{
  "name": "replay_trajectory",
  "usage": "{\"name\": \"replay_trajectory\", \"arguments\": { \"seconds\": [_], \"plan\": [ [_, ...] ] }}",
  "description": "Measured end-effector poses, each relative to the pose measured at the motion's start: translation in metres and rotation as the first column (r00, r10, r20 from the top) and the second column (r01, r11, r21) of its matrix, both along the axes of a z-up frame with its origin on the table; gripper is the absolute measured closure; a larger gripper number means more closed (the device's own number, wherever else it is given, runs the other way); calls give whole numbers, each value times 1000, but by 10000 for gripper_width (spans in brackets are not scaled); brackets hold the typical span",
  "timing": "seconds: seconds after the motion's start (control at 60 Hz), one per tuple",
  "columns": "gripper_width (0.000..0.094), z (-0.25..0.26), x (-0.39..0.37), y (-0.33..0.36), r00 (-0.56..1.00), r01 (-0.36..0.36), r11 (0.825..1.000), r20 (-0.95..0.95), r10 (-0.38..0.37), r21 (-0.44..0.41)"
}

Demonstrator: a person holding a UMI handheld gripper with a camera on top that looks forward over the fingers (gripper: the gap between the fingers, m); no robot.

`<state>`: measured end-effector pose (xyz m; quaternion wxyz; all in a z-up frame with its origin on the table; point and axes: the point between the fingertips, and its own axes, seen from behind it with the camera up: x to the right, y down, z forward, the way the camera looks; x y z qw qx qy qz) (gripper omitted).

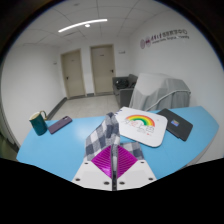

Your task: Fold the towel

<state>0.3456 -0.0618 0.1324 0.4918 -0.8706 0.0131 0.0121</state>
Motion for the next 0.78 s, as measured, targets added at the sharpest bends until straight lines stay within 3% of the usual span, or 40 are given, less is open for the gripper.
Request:
{"name": "replay_trajectory", "arguments": {
  "seconds": [0.133,0.233,0.267,0.35,0.383,0.533,0.783],
  "plan": [
    [887,-63,45,-3,996,56,985,-52,-66,-163],
    [789,-69,45,-1,989,55,980,-125,-80,-189],
    [676,-66,46,-3,988,64,981,-126,-88,-181],
    [133,-49,47,-11,990,75,985,-106,-92,-157],
    [80,-43,47,-18,991,87,984,-88,-101,-153],
    [111,-2,30,-63,994,99,990,-36,-103,-105],
    [105,58,-33,-162,997,32,998,-73,-36,-56]
  ]
}}
